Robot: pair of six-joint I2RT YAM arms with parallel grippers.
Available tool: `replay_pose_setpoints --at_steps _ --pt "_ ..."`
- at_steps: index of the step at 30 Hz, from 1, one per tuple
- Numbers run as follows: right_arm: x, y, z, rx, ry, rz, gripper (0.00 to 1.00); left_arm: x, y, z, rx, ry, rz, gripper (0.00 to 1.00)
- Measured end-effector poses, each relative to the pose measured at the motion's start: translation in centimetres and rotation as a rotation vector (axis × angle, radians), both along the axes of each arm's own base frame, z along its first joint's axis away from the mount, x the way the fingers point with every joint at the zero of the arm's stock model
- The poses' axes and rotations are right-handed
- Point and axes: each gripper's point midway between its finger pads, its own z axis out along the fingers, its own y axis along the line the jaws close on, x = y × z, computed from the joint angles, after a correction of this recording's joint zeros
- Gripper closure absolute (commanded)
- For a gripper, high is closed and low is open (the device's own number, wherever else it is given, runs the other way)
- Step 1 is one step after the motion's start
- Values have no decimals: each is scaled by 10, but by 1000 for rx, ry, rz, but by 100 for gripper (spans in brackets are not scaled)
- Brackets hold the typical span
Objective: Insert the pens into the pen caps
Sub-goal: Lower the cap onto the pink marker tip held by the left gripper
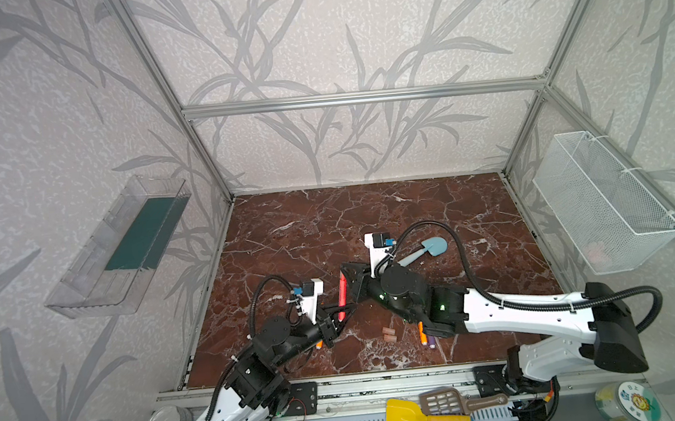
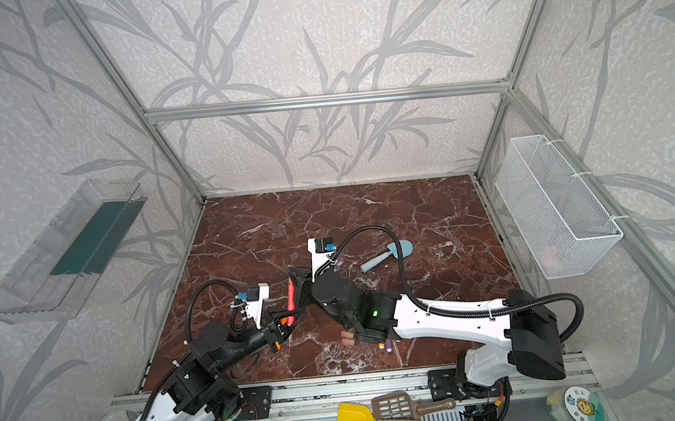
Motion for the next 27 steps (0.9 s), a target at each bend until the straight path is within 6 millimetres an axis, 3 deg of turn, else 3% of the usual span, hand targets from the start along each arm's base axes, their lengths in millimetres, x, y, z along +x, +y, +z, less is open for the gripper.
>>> replay_pose_setpoints --at_steps 9,19,25,27 --pt "6 13 -23 -110 53 -59 100 6 13 -23 101 23 76 100" --pt "9 17 -32 -162 86 -129 100 12 19 -33 185 17 124 100" --pt "-36 40 -49 -185 127 29 100 33 32 -23 212 14 257 100" --pt "-40 41 -51 -175 120 40 100 34 33 -23 215 14 266 100"
